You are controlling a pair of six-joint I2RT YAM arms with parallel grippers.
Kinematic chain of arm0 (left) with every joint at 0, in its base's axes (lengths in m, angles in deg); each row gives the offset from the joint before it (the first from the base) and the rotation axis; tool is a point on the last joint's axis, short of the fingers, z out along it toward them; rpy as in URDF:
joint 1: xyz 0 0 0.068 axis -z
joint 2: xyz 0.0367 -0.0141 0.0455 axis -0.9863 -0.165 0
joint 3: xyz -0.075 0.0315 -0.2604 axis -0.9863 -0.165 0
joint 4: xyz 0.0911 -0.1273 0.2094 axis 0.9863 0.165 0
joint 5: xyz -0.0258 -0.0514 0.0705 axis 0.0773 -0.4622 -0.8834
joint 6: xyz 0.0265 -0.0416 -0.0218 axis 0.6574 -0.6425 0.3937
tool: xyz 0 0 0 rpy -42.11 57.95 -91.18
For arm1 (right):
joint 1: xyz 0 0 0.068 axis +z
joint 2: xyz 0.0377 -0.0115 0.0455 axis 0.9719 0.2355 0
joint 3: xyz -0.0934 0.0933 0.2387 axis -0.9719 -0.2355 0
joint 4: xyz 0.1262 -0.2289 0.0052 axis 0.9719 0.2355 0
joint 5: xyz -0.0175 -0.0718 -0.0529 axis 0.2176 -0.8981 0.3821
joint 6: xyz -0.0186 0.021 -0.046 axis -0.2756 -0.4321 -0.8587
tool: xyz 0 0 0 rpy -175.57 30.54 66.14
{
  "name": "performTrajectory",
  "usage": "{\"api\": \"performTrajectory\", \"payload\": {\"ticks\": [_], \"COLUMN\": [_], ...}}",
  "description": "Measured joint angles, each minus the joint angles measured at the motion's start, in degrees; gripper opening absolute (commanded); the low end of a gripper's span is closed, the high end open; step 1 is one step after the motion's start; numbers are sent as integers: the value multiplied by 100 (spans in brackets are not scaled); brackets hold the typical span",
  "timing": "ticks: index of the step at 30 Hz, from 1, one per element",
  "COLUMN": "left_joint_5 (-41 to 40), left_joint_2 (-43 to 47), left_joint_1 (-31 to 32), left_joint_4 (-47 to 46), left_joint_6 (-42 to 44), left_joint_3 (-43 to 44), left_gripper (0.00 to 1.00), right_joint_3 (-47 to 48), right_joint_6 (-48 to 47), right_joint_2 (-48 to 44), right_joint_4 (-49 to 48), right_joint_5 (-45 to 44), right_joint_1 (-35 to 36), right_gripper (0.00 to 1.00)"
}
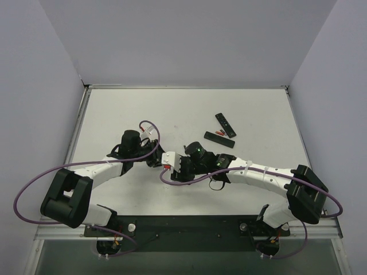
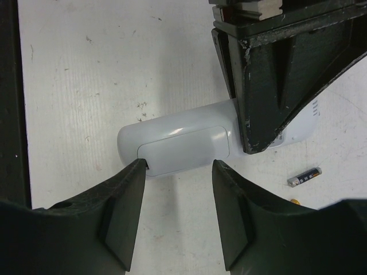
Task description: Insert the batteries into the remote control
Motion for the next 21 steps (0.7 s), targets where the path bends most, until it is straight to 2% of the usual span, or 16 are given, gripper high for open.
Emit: {"api": "performTrajectory", "payload": {"ticks": [21], "left_joint_5": [-20], "left_joint_2": [2], "left_joint_1": [-44], "left_joint_4": [4], "left_joint_6": [-4], "left_joint_3": [0], "left_gripper": [0], "right_joint_3": [83], "right_joint_6": [-52], "right_joint_2": [90], "right_joint_4": [122], "right_joint_5": [-94], "right_joint_1": [94], "right_gripper": [46]}}
